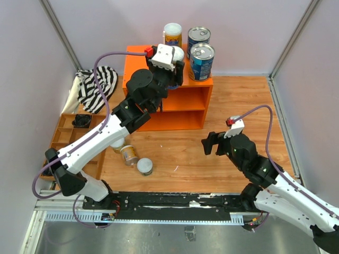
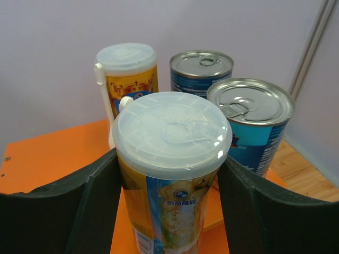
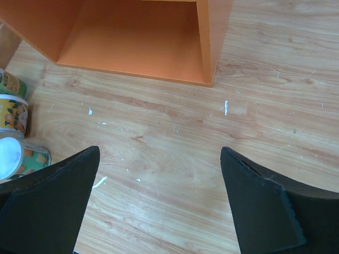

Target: Place and organize the canned foods onto the counter

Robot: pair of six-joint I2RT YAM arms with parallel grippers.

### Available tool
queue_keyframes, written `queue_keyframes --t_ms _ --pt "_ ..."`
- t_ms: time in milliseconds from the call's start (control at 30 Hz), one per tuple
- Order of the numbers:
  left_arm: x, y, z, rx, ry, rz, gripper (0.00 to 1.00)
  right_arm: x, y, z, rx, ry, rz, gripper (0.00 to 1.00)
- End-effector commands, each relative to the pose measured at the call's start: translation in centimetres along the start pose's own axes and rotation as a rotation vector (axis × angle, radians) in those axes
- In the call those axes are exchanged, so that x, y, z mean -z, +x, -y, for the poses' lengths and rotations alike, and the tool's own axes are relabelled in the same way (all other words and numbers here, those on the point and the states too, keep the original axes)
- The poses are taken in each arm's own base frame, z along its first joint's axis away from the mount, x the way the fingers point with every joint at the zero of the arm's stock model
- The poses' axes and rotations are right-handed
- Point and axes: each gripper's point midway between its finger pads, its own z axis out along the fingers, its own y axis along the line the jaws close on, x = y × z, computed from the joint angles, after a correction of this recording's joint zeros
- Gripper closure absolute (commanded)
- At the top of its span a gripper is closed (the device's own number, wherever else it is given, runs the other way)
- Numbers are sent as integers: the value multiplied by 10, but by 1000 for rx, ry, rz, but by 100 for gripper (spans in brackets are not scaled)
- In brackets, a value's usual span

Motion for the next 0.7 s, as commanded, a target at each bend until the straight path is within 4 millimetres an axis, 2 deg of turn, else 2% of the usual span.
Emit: queue_keyframes --t_ms 0,167,667 --pt "-5 -64 -15 111 31 186 100 -4 0 1 12 8 15 3" --pt "-16 -54 -20 116 41 181 100 -7 1 2 20 14 9 3" --pt "-33 -35 -35 171 59 168 100 -16 4 3 26 19 -5 3"
